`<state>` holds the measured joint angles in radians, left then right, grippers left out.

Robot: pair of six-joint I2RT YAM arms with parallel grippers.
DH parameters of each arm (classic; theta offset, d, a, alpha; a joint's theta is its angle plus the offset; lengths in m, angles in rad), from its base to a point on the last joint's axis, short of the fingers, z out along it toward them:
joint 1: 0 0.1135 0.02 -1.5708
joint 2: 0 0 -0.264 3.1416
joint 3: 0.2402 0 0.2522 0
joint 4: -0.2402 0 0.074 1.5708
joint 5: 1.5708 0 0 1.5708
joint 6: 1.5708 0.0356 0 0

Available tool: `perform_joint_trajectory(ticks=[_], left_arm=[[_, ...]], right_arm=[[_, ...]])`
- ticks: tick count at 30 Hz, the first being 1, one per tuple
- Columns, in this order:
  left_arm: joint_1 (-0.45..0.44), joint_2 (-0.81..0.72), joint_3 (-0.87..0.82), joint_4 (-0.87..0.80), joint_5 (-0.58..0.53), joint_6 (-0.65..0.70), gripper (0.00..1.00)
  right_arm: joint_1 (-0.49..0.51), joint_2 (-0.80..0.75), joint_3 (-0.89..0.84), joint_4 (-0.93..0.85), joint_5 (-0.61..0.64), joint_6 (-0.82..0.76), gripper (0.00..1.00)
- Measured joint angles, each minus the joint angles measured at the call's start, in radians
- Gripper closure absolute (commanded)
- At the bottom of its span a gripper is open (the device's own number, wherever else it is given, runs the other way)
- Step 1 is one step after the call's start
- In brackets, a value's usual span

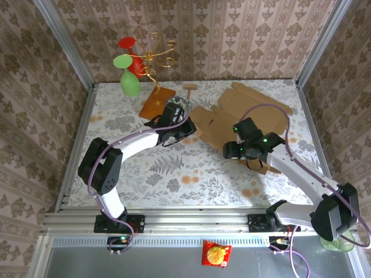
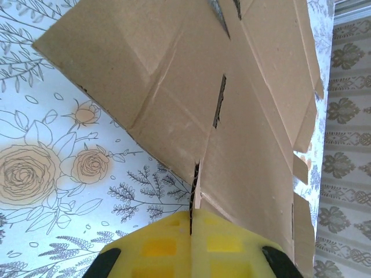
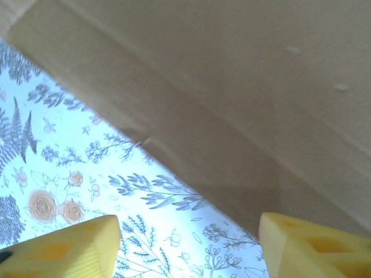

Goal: Fold the paper box

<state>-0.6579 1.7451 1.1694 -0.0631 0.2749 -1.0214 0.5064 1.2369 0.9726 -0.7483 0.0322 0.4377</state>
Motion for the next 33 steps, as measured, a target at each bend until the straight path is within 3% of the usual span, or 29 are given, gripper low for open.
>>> perform_joint_trajectory(ticks=[8,14,17,23,24,25,30,33], left_arm=[[0.016,-0.002,0.032,-0.084,0.019,0.0,1.0],[0.016,-0.002,0.051,-0.118,0.033,0.002,1.0],[0.018,-0.002,0.06,-0.13,0.037,0.005,1.0],[0.018,-0.002,0.064,-0.135,0.037,0.011,1.0],[0.018,-0.002,0.066,-0.138,0.037,0.013,0.97],[0.018,-0.002,0.071,-0.143,0.037,0.018,0.87],[0.017,-0.016,0.135,-0.224,0.008,0.065,0.36],[0.017,-0.077,0.187,-0.288,-0.055,0.097,0.32]], right_arm=[[0.238,0.226,0.146,-0.022,0.254,-0.187,0.23],[0.261,0.362,0.177,-0.038,0.482,-0.273,0.3],[0.26,0.371,0.179,-0.037,0.538,-0.314,0.43],[0.261,0.421,0.212,-0.027,0.571,-0.359,0.85],[0.261,0.428,0.213,-0.025,0.573,-0.361,0.91],[0.261,0.433,0.215,-0.025,0.574,-0.359,1.0],[0.252,0.44,0.275,-0.058,0.571,-0.325,1.0],[0.229,0.44,0.377,-0.112,0.554,-0.27,1.0]])
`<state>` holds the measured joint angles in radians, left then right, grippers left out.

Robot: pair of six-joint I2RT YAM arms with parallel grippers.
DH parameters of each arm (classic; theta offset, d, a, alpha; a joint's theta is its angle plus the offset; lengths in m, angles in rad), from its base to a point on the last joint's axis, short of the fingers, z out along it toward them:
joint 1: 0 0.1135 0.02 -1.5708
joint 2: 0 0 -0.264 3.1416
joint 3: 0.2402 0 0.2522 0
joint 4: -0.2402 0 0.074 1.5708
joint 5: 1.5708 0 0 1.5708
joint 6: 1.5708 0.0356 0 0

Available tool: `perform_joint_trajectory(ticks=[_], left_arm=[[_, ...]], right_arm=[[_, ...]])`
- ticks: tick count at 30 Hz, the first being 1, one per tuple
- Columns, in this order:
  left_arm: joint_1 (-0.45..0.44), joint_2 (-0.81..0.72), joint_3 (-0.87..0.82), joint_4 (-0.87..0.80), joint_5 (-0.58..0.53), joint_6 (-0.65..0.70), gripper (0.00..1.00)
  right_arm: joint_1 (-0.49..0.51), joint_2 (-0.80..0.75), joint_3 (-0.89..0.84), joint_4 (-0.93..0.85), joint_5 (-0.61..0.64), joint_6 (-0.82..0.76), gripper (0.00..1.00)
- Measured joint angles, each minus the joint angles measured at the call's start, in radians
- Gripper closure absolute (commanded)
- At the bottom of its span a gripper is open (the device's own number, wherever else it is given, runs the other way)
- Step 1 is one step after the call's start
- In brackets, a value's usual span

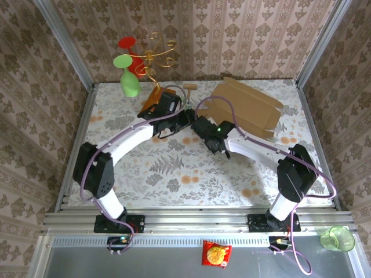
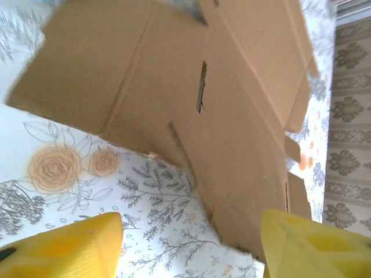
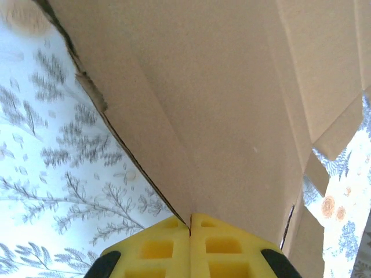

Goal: Fold the paper box

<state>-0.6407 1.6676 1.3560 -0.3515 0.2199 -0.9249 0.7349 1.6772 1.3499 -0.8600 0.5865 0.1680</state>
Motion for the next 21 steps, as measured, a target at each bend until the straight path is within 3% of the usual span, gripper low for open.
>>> perform_joint_trajectory(ticks=[5,10,15,21], left_arm=[[0.0,-0.153,0.113,-0.069,-0.112,0.051,0.31],[0.015,-0.27,0.161,-0.092,-0.171,0.095,0.33],[0.051,-0.293,0.149,-0.139,-0.176,0.126,0.36],[0.083,-0.303,0.123,-0.199,-0.164,0.168,0.37]], right_arm=[[-0.078,0.0,0.243,-0.113,-0.088,0.176,1.0],[-0.193,-0.004,0.451,-0.206,-0.225,0.451,1.0],[-0.271,-0.012,0.527,-0.244,-0.377,0.744,1.0],[-0.293,-0.003,0.611,-0.258,-0.508,1.067,1.0]])
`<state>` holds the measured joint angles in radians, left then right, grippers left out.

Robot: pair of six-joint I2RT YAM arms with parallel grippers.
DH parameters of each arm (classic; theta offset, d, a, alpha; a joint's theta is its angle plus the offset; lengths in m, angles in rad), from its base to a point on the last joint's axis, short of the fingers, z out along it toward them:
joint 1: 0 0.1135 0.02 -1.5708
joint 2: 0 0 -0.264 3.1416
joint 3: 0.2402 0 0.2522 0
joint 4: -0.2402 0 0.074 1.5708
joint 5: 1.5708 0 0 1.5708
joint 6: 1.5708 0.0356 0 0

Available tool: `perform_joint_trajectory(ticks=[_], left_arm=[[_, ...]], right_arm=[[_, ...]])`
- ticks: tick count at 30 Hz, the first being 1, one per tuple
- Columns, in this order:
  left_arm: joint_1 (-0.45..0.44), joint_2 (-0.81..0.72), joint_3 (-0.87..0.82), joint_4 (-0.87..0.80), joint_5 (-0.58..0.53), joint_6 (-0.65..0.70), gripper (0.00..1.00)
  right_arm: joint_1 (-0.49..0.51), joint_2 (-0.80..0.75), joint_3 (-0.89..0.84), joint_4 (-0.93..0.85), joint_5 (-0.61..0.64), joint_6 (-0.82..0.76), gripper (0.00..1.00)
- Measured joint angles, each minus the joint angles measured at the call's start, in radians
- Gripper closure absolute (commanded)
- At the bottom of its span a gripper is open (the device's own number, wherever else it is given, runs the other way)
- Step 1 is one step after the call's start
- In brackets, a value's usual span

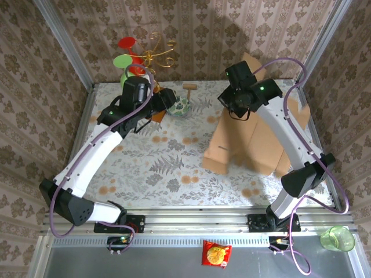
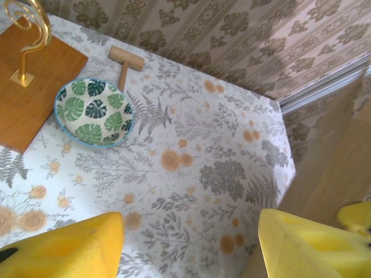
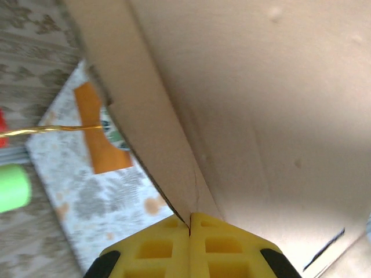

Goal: Fold the paper box

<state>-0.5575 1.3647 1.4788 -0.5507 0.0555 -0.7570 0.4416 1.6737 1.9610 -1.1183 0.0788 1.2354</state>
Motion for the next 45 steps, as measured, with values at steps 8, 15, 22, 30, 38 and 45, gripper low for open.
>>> perform_joint_trajectory(ticks=[8,15,22,30,38,45], left_arm=[[0.06,-0.068,-0.011,-0.061,0.008,0.051,0.37],[0.156,-0.08,0.023,-0.117,0.076,0.042,0.38],[0.149,-0.003,0.168,-0.143,0.169,-0.107,0.37],[0.068,0.027,0.116,-0.151,0.177,-0.433,0.38],[0.046,0.076,0.072,-0.08,0.181,-0.625,0.38],[0.041,0.13,0.075,-0.039,0.181,-0.665,0.38]], right_arm=[[-0.03,0.038,0.095,0.086,-0.132,0.262,1.0],[-0.082,0.029,-0.034,0.284,-0.193,0.327,1.0],[-0.12,-0.024,-0.318,0.559,-0.23,0.375,1.0],[-0.141,-0.045,-0.399,0.729,-0.257,0.413,1.0],[-0.143,-0.053,-0.416,0.781,-0.283,0.426,1.0],[-0.143,-0.06,-0.443,0.782,-0.298,0.43,1.0]])
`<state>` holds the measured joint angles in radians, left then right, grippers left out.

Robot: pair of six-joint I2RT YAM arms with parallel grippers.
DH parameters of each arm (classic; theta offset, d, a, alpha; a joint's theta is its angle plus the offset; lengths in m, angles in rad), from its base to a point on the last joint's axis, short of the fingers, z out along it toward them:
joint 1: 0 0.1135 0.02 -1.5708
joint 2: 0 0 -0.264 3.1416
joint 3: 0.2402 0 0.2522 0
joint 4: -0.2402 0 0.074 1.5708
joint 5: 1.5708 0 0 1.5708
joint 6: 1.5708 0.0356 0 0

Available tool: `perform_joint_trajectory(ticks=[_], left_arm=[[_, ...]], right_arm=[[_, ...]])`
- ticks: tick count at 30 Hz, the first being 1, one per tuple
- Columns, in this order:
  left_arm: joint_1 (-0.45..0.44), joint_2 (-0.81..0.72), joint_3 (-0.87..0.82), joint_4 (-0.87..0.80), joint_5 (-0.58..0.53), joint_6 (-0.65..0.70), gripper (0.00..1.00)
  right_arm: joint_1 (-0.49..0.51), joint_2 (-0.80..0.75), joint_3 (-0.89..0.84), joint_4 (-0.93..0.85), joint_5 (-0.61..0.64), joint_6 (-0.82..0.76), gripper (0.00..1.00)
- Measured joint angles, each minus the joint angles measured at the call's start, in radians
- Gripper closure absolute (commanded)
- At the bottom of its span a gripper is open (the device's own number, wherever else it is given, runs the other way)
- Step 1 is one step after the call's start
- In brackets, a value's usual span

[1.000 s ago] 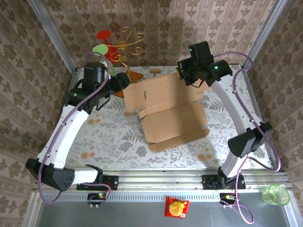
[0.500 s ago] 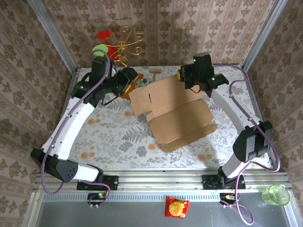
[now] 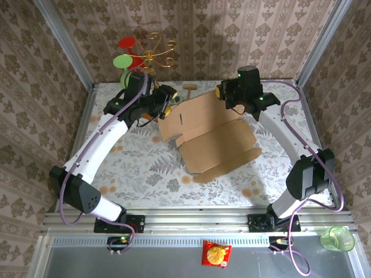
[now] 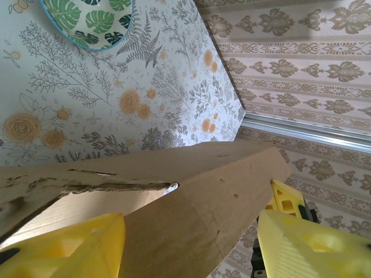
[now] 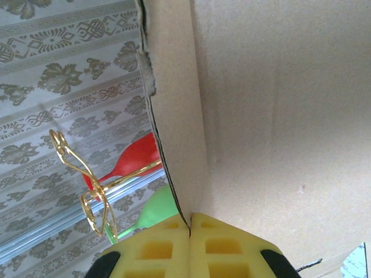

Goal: Fold the paper box

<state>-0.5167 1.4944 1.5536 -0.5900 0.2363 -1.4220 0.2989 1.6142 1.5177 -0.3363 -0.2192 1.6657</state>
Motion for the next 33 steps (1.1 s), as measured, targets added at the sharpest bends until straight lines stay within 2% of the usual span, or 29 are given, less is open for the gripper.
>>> perform_joint_trajectory(ticks=[19,29,33], left_arm=[[-0.042,0.066,0.0,0.062,0.038,-0.048,0.4],[-0.051,0.085,0.0,0.092,0.041,-0.077,0.58],[-0.054,0.088,0.0,0.106,0.041,-0.09,0.72]], right_arm=[[0.0,-0.019,-0.039,0.022,-0.021,0.014,1.0],[0.0,-0.043,-0.072,0.029,-0.022,0.015,1.0],[-0.007,-0.047,-0.087,0.048,-0.022,0.015,1.0]])
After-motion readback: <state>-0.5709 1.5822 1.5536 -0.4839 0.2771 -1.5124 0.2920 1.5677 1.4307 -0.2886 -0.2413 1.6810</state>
